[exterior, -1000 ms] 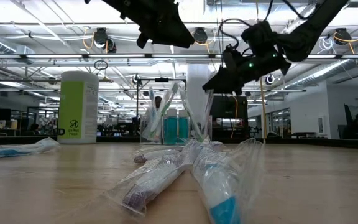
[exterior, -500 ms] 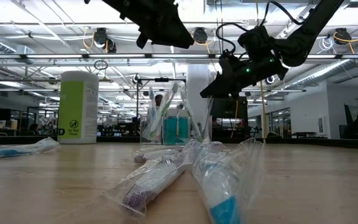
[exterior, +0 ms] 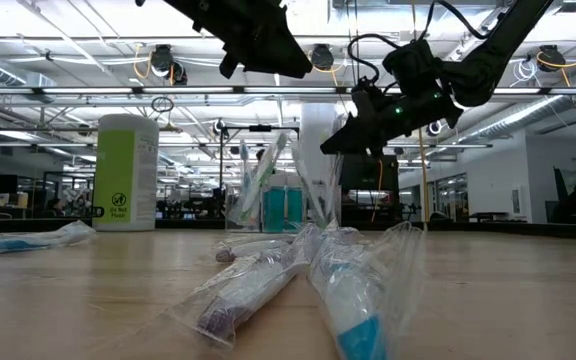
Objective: Pick & Place toothbrushing station
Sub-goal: Put the left purple toothbrush into the transparent organizer
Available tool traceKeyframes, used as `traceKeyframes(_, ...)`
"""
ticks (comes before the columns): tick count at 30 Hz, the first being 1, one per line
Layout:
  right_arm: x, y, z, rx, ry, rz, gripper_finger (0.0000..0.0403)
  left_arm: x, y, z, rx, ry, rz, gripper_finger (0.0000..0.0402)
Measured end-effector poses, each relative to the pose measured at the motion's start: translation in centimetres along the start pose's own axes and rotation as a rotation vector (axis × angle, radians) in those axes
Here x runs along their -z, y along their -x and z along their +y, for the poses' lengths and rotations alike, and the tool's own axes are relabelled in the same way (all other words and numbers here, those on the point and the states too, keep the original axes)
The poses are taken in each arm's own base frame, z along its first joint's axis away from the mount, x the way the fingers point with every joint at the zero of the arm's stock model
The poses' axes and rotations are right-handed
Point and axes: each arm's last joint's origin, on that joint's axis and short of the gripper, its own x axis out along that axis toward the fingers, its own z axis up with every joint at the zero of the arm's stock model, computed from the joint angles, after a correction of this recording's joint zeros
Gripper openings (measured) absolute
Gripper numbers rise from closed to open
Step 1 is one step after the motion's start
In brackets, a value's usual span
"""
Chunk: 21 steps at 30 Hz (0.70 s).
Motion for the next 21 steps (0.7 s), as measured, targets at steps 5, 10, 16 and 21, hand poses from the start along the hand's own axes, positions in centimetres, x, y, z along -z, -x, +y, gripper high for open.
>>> traceKeyframes(5, 0.2, 0.0, 0.0, -0.001, 0.008, 0.018, 0.0091, 0.1, 0.0, 0.0, -0.002, -0.004, 0.010, 0.0093)
traceKeyframes(10, -0.4, 0.1, 0.0, -0.001, 0.022, -0.037, 0.0140, 0.1, 0.0, 0.0, -0.002, -0.004, 0.011, 0.0093)
traceKeyframes(16, -1.2, 0.3, 0.1, -0.002, 0.037, -0.095, 0.0183, 0.1, 0.0, 0.0, -0.002, -0.004, 0.011, 0.0093)
traceKeyframes(21, -2.0, 1.1, -0.2, 0.017, 0.042, -0.119, 0.0203, 0.1, 0.0, 0.0, -0.002, -0.004, 0.011, 0.0093)
